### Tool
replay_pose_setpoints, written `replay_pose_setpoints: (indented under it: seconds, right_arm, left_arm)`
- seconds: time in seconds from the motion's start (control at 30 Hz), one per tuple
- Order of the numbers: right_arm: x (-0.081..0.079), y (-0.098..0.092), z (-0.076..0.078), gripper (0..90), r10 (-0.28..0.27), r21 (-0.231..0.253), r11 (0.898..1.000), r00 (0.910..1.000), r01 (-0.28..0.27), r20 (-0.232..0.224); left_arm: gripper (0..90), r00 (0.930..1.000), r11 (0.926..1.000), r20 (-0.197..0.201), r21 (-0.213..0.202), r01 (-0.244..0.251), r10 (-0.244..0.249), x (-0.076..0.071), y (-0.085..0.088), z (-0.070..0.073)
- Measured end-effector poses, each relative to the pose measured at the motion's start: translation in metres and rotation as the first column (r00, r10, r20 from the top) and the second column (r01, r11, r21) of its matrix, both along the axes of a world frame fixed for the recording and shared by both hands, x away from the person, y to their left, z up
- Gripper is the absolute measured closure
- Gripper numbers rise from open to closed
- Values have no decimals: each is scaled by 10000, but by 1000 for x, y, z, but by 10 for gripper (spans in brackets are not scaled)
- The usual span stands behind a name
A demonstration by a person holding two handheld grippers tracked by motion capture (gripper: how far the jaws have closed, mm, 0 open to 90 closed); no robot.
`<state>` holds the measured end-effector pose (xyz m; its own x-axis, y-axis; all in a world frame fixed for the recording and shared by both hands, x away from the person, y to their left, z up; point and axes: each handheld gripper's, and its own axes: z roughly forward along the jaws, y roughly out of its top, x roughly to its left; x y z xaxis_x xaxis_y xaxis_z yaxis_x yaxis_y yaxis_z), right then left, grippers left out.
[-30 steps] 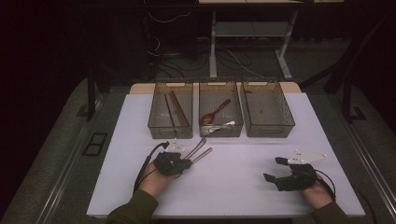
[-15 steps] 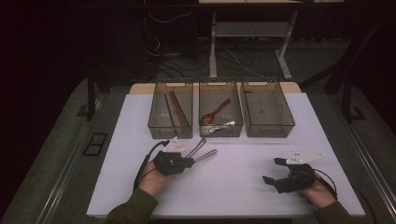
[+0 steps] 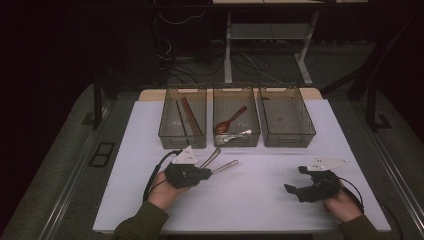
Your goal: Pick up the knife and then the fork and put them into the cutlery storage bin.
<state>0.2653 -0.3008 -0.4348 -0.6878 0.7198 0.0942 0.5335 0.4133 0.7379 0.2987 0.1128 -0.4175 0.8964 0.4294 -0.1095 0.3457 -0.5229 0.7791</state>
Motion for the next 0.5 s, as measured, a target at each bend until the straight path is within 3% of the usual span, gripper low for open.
replay_pose_setpoints:
  seconds: [0.1,0.27,0.37,0.5]
  right_arm:
    - [-2,2,1,142,327,580,9978,9994,-321,-96]
    - [-4,5,5,142,200,1211,9924,9996,-222,187]
    - [-4,6,8,142,23,1444,9895,9992,-79,390]
    - [-4,9,11,142,260,1593,9867,9985,-333,473]
  left_arm:
    - [843,9997,9996,14,-107,250,-249,-2,-3,3]
    - [843,9976,9974,94,-219,681,-679,-5,-9,7]
    - [843,9945,9944,194,-214,1030,-1026,-7,-13,8]
    - [843,9897,9899,266,-172,1410,-1405,-9,-19,9]
